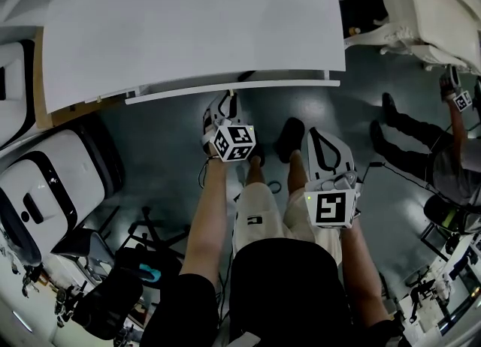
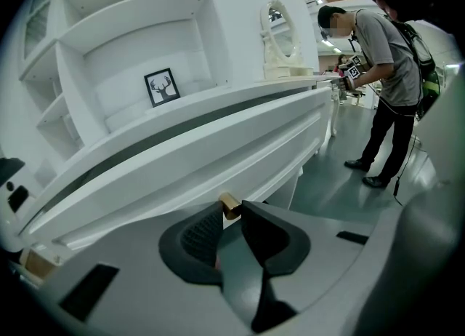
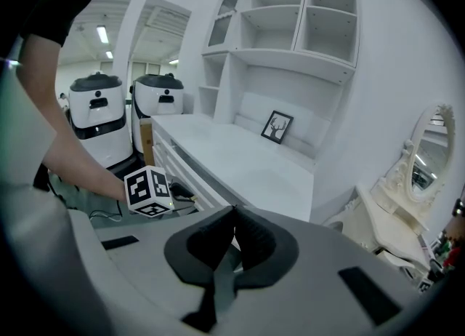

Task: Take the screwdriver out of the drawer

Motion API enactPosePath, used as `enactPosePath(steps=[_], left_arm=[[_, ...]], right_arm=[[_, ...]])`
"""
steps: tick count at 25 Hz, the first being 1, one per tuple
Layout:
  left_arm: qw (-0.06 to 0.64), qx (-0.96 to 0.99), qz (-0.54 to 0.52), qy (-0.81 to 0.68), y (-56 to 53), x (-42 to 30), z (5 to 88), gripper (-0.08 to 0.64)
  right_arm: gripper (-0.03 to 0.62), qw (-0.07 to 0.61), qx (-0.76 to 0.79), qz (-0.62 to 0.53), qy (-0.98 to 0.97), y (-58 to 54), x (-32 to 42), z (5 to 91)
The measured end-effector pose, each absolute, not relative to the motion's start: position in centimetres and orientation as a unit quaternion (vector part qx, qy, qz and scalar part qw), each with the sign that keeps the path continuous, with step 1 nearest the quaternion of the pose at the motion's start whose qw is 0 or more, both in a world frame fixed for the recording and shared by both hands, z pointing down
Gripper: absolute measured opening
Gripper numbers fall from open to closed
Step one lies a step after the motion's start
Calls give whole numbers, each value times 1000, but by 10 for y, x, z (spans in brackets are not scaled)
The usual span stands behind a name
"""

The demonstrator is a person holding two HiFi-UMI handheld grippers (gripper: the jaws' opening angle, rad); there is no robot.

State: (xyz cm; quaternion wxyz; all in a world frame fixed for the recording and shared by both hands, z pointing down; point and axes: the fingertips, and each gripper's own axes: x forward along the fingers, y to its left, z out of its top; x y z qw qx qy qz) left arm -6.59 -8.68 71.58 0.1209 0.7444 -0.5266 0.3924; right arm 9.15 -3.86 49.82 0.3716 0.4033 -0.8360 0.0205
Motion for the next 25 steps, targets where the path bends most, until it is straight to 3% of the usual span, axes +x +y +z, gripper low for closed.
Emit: enactPosePath(steps=[25], left_arm=[[168, 734, 399, -522, 18, -66, 711, 91]], right_arm=[[18, 365, 401, 28, -840, -19, 77, 488]])
